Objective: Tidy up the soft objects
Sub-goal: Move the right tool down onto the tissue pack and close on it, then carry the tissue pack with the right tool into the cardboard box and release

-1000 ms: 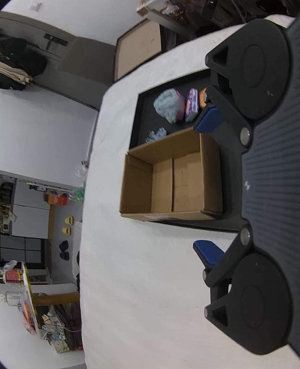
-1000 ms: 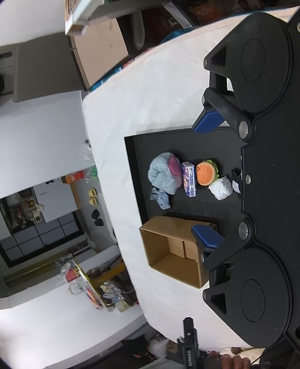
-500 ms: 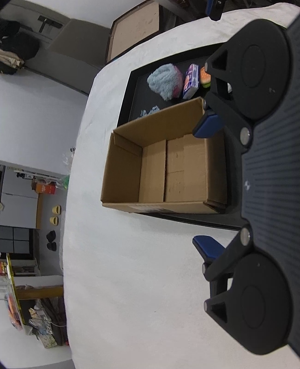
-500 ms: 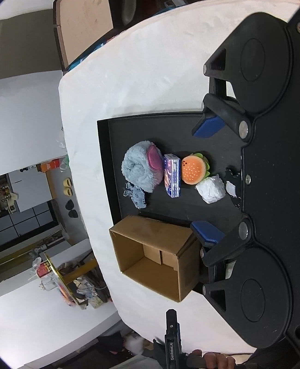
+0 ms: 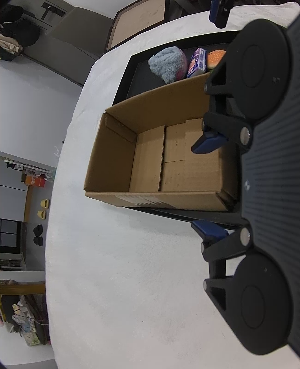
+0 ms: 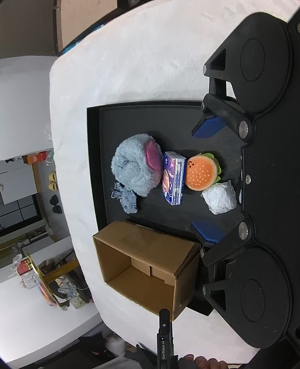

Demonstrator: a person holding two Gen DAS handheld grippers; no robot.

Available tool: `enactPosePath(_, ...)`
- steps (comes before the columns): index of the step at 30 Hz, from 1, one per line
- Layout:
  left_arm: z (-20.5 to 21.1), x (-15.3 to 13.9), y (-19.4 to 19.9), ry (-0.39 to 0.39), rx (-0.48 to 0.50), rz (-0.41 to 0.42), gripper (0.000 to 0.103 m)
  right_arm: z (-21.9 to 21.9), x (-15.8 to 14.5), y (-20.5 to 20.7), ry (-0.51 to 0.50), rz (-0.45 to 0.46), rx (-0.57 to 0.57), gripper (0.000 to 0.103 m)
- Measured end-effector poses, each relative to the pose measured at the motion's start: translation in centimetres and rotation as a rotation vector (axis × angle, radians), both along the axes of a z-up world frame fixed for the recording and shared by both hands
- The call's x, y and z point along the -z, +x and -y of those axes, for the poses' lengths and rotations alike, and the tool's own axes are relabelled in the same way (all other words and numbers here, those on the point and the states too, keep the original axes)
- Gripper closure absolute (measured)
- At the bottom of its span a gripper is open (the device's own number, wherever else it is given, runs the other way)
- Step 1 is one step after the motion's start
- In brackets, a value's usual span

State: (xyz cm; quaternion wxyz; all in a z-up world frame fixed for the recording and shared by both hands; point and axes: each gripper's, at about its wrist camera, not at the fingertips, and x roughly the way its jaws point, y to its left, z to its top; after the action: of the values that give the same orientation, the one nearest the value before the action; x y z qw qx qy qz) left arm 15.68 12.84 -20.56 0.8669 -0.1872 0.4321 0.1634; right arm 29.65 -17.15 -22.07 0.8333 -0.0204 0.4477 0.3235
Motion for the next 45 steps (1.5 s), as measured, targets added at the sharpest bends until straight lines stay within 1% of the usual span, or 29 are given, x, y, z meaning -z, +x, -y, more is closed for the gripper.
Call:
enactPosePath(2,-0.2,0.5,0.4,-0.005,0.001,-0.01,0.045,-0.3,0.5,0.5,-0.008,-0.007,0.003,0.025)
enactPosePath(4,-0.5,1.0,0.8,-0.01,-0.002,-0.014,0.049,-0.7,0.8,1.1,-0.005,-0.011,0.007,0.025)
enactPosePath(7,-0.8,1.5,1.3,-0.02,-0.012,-0.012,0.058,-1.4,1.4,1.9,-0.006,-0.006,0.008,0.024)
enactPosePath(9,-1.0,1.8,1.6,-0.026,-0.026,-0.016,0.073,-2.1,1.8,2.4,-0.007,-0.012,0.017,0.024)
enactPosePath(10,-1.1,2.0,1.6,-0.031,-0.033,-0.024,0.075,-2.4,2.0,2.6,-0.005,-0.017,0.015,0.021)
enactPosePath(12,-1.1,2.2,1.6,-0.021,-0.052,-0.034,0.087,-3.1,2.4,2.8,-0.017,-0.022,0.013,0.015)
enactPosePath(15,-1.6,2.5,1.6,-0.027,-0.061,-0.038,0.089,-4.3,3.2,3.0,-0.054,-0.024,0.017,0.013)
enactPosePath(19,-1.8,2.6,1.9,-0.03,-0.052,-0.042,0.089,-5.1,3.6,3.2,-0.07,-0.032,0.031,0.007)
enactPosePath(23,-1.9,2.7,1.9,-0.035,-0.047,-0.041,0.089,-6.0,3.9,3.1,-0.102,-0.034,0.03,0.005)
enactPosePath(26,-2.0,2.6,1.8,-0.037,-0.044,-0.042,0.089,-6.4,4.1,3.4,-0.113,-0.04,0.053,0.005)
enactPosePath(32,-2.1,2.5,1.7,-0.045,-0.043,-0.041,0.088,-7.5,4.8,4.1,-0.136,-0.07,0.134,0.005)
enactPosePath(36,-2.1,2.5,1.8,-0.039,-0.03,-0.037,0.088,-9.1,5.4,3.9,-0.189,-0.026,0.142,0.005)
enactPosePath(38,-2.0,2.5,1.8,-0.041,-0.028,-0.035,0.088,-9.6,5.9,3.8,-0.226,-0.012,0.157,0.009)
enactPosePath(40,-2.0,2.5,1.7,-0.039,-0.028,-0.035,0.088,-9.7,6.0,3.8,-0.225,-0.014,0.168,0.031)
enactPosePath(42,-2.1,2.5,1.7,-0.037,-0.025,-0.036,0.088,-9.2,5.8,3.8,-0.208,-0.023,0.189,0.032)
enactPosePath(45,-2.2,2.6,1.7,-0.041,-0.016,-0.038,0.088,-9.0,4.9,3.4,-0.197,-0.002,0.188,0.032)
